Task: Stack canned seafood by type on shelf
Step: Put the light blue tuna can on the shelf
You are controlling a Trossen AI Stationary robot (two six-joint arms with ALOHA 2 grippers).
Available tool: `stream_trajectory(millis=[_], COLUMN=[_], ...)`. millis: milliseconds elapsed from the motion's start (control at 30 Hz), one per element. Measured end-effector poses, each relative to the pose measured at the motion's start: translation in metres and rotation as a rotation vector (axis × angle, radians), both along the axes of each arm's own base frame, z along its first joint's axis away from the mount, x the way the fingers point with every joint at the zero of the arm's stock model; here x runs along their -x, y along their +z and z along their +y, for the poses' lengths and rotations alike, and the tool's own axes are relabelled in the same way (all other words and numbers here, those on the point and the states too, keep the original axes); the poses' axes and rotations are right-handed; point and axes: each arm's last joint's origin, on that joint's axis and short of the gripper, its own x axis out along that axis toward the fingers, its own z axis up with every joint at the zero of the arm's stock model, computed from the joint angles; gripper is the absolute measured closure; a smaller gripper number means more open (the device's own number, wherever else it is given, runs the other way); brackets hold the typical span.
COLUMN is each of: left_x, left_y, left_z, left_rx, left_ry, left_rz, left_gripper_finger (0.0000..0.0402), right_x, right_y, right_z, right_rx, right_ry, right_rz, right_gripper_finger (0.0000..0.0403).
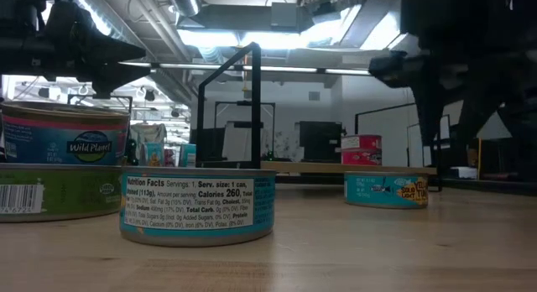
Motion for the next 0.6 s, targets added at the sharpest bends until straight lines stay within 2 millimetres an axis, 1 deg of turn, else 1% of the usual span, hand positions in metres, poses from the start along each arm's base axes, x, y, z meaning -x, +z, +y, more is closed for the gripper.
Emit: stream_trajectory(millis=[167,300,600], left_x=[0.000,0.000,0.000], left_y=[0.000,0.000,0.000], left_z=[0.000,0.000,0.000], left_rx=[0.000,0.000,0.000], left_ry=[0.000,0.000,0.000], left_rz=[0.000,0.000,0.000], left_gripper_finger=[0.0139,0.0139,0.0139], right_x=[-0.008,-0.010,-0.012], right_y=[-0.018,-0.028,-0.033], right_z=[0.000,0.001,0.001], right_rx=[0.071,0.110,0.124], right_ry=[-0.013,-0.002,-0.004], right_rz=[0.028,0.048,0.063], right_gripper_finger=[0.0267,0.0267,0.0268])
